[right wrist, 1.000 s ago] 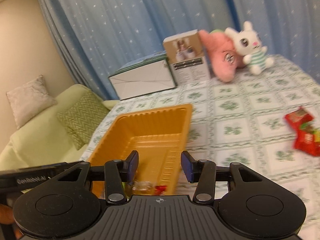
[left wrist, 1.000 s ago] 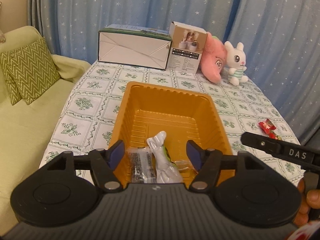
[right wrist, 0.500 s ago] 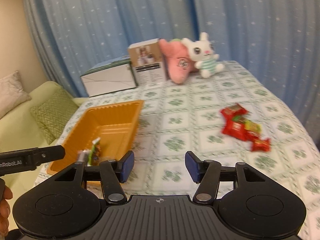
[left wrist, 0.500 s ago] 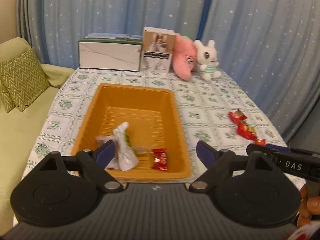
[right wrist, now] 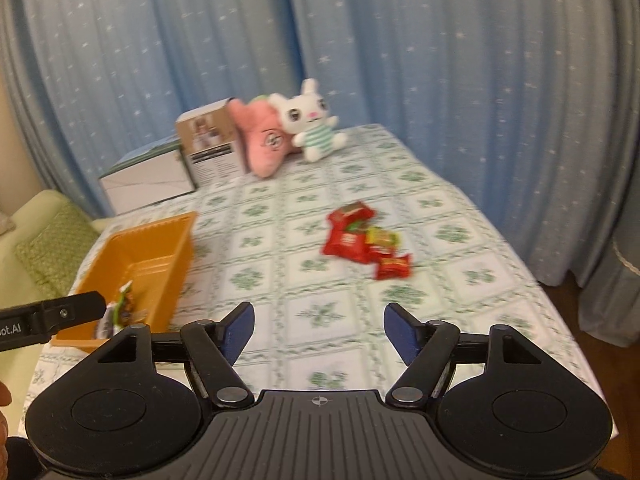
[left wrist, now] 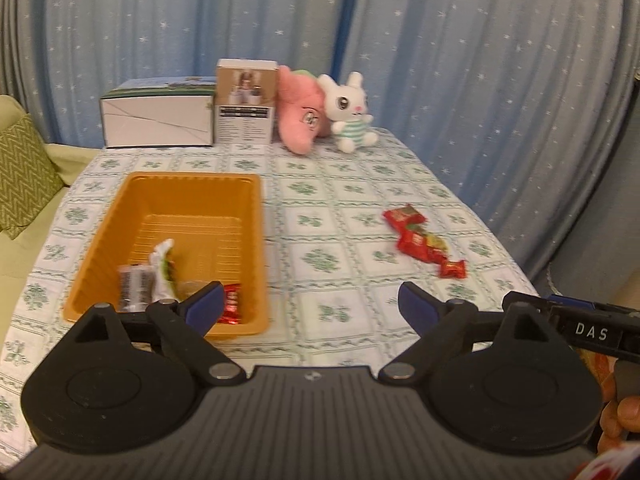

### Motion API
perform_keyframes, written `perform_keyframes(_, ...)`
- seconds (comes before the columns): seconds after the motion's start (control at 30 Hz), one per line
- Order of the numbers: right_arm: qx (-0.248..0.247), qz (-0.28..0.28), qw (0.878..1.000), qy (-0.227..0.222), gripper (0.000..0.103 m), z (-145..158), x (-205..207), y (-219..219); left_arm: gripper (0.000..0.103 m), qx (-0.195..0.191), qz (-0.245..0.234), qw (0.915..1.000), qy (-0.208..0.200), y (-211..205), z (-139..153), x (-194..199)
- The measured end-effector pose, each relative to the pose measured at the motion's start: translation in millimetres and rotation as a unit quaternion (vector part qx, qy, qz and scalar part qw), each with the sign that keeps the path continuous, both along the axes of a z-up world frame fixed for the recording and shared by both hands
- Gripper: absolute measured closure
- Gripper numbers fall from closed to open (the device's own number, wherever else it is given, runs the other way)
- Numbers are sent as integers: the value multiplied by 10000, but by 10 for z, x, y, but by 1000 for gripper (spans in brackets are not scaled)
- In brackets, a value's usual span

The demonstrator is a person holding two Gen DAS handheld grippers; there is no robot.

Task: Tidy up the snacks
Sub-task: 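Move both open tools back toward the remaining red candies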

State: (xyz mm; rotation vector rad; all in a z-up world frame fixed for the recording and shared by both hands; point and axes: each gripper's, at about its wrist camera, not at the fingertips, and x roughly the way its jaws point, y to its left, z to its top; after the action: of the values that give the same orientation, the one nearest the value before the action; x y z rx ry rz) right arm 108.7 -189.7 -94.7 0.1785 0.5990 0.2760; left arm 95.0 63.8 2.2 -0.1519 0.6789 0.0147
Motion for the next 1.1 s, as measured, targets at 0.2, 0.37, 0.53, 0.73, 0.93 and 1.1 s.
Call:
perform_keyframes(0.2, 148, -374, 9992, 35, 31, -12, -37, -321, 11, 48, -263, 9996, 33, -286, -29, 75)
perform_keyframes(0.37, 196, -535, 9983, 82, 30, -33, -26, -461, 11, 65, -432, 9990, 50, -460, -51, 150)
perform_keyframes(0.53, 222, -602, 9979, 135, 30, -62, -10, -528, 10, 73, -523, 9986, 50, -562, -73, 181)
perform_keyframes(0.73, 218, -613, 9977, 188, 30, -101, 1, -542, 10, 81, -524, 9986, 53, -582, -84, 207)
perform_keyframes(0.93, 213, -595, 9978, 194, 30, -114, 10, -532, 10, 69, -529, 9986, 37, -589, -85, 230)
perform_keyframes(1.1, 211, -601, 9978, 197, 30, -116, 15, -526, 10, 61, -538, 9985, 14, -584, -74, 246)
